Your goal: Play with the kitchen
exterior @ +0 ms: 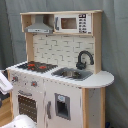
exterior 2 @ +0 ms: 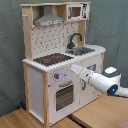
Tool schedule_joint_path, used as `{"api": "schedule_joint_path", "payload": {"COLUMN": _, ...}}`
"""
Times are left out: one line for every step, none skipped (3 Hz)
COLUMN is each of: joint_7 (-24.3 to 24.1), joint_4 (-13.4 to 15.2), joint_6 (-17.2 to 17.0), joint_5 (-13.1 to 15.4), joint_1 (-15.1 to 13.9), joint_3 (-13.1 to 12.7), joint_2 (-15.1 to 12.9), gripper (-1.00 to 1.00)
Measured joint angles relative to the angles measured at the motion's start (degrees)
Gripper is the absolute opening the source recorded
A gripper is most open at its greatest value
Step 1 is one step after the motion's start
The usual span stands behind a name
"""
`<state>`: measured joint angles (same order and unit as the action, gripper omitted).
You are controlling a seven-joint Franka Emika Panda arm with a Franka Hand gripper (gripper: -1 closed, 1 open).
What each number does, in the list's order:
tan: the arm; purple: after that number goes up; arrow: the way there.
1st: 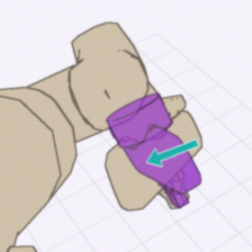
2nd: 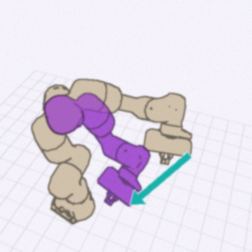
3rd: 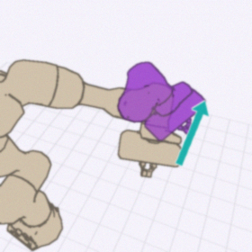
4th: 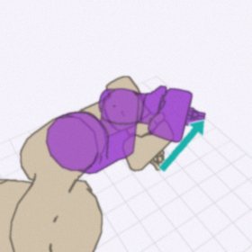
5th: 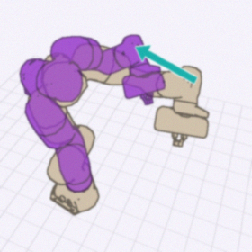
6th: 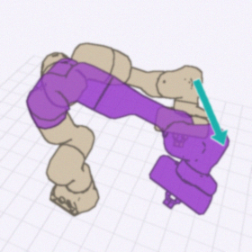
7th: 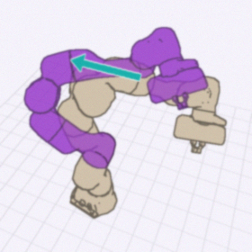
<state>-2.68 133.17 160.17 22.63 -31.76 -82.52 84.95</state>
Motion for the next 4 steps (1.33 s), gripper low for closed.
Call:
{"api": "schedule_joint_path", "payload": {"joint_7": 5.9, "joint_4": -1.9, "joint_6": -1.0, "joint_5": 0.2, "joint_1": -0.3, "joint_3": -0.3, "joint_2": 0.1, "gripper": 1.0}}
{"api": "schedule_joint_path", "payload": {"joint_7": 11.5, "joint_4": -3.8, "joint_6": -2.0, "joint_5": 0.2, "joint_1": -1.0, "joint_3": -1.2, "joint_2": 0.1, "gripper": 1.0}}
{"api": "schedule_joint_path", "payload": {"joint_7": 17.0, "joint_4": -5.5, "joint_6": -2.2, "joint_5": 0.4, "joint_1": -2.7, "joint_3": -3.1, "joint_2": 0.1, "gripper": 1.0}}
{"api": "schedule_joint_path", "payload": {"joint_7": 21.9, "joint_4": -7.0, "joint_6": -1.9, "joint_5": 1.2, "joint_1": -5.1, "joint_3": -4.8, "joint_2": 0.1, "gripper": 1.0}}
